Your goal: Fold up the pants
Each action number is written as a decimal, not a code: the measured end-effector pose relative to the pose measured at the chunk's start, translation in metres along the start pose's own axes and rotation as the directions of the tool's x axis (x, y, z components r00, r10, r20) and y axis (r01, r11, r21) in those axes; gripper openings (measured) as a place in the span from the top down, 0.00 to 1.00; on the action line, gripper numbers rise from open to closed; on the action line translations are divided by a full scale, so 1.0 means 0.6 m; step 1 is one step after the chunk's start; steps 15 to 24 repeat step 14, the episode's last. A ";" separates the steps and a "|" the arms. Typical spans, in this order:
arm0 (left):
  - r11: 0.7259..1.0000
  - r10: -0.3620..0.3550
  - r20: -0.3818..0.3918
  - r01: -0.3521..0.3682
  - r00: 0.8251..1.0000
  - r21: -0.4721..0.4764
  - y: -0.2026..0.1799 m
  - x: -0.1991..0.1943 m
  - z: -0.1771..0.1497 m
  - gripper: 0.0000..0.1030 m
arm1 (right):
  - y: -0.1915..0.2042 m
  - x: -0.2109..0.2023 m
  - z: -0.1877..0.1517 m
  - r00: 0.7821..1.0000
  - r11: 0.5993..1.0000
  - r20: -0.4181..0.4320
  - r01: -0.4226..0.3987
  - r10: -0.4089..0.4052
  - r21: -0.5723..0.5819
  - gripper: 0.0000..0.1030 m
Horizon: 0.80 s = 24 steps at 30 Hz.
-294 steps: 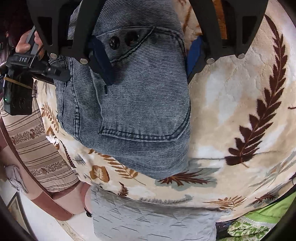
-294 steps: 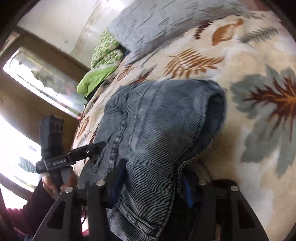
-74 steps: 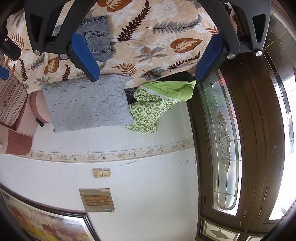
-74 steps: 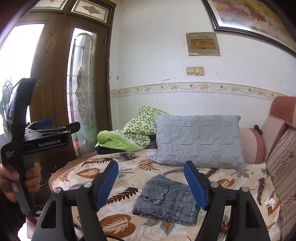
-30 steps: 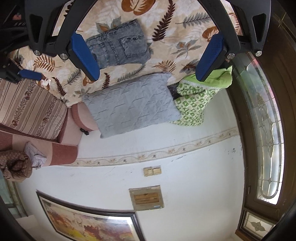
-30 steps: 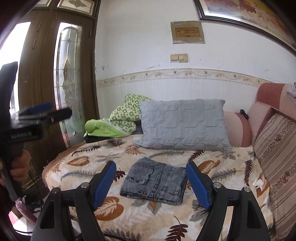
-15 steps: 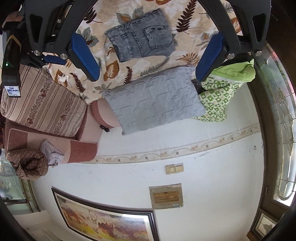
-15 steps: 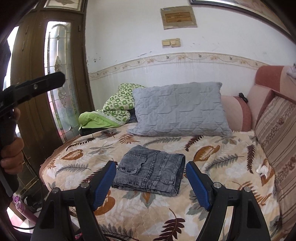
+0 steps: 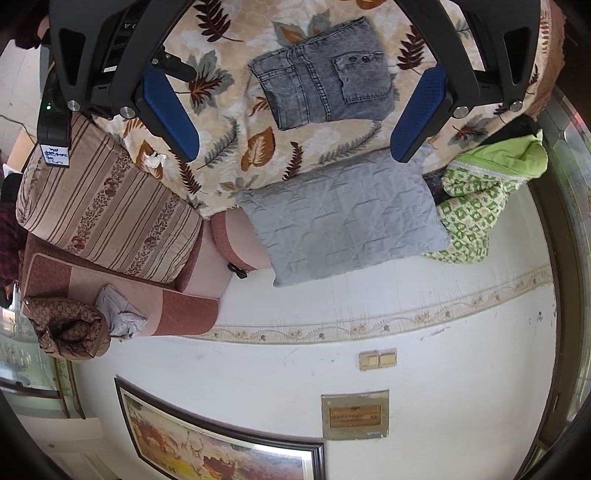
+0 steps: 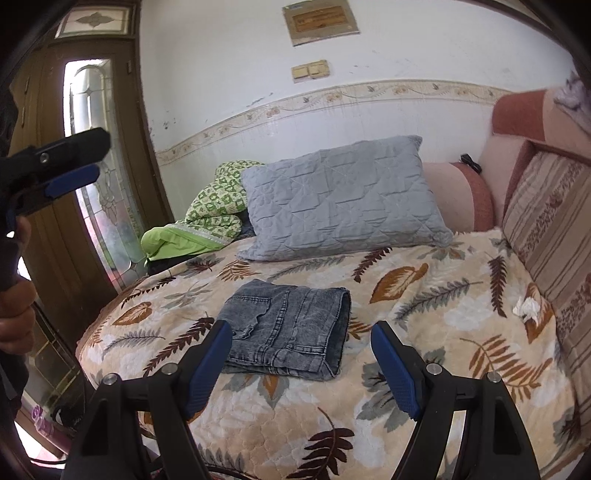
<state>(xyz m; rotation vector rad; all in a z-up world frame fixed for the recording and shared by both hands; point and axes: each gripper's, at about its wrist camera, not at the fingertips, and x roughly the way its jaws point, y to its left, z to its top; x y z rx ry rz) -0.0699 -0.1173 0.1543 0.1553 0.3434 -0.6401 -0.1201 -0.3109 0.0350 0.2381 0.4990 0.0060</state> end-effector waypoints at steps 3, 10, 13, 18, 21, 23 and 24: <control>0.999 -0.009 -0.039 0.008 0.999 -0.036 0.002 0.024 -0.005 0.00 | -0.031 0.015 -0.011 1.000 0.998 -0.014 -0.002 0.002 0.057 0.22; 0.997 0.033 -0.105 -0.041 0.994 -0.071 0.003 0.074 -0.014 0.00 | -0.066 0.046 -0.028 0.999 0.994 -0.035 0.000 0.004 0.107 0.22; 0.997 0.043 -0.096 -0.050 0.994 -0.064 0.000 0.083 -0.017 0.00 | -0.075 0.059 -0.033 0.999 0.992 -0.047 -0.007 0.013 0.128 0.22; 0.997 0.048 -0.104 -0.054 0.993 -0.055 -0.002 0.088 -0.020 0.00 | -0.077 0.063 -0.034 0.999 0.991 -0.052 -0.008 0.016 0.134 0.22; 0.997 0.048 -0.104 -0.054 0.993 -0.055 -0.002 0.088 -0.020 0.00 | -0.077 0.063 -0.034 0.999 0.991 -0.052 -0.008 0.016 0.134 0.22; 0.997 0.048 -0.104 -0.054 0.993 -0.055 -0.002 0.088 -0.020 0.00 | -0.077 0.063 -0.034 0.999 0.991 -0.052 -0.008 0.016 0.134 0.22; 0.997 0.048 -0.104 -0.054 0.993 -0.055 -0.002 0.088 -0.020 0.00 | -0.077 0.063 -0.034 0.999 0.991 -0.052 -0.008 0.016 0.134 0.22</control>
